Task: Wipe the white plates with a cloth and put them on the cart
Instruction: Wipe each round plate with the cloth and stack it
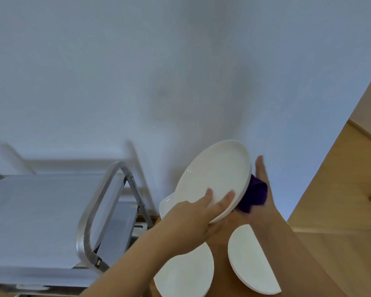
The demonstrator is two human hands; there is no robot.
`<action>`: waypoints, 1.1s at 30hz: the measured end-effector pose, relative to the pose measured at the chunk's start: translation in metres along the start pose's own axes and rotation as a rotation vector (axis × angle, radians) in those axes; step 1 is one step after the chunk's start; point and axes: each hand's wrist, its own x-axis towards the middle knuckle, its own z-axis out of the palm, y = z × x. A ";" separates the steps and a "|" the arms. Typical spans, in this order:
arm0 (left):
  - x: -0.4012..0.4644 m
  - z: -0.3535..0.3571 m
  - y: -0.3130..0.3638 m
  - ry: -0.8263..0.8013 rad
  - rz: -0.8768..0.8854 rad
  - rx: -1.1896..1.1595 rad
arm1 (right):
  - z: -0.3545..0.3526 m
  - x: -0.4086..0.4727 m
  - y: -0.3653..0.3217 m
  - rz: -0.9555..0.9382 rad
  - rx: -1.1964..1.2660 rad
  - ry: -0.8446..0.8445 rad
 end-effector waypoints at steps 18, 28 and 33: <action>-0.004 0.012 -0.074 0.539 -0.719 -1.527 | -0.040 -0.014 0.011 -0.064 -0.387 0.205; -0.004 0.049 -0.065 0.537 -0.559 -1.947 | -0.040 0.016 0.024 -0.672 -1.060 0.559; 0.007 0.053 -0.034 0.528 -0.468 -1.679 | -0.009 0.039 0.076 -0.800 -1.578 0.544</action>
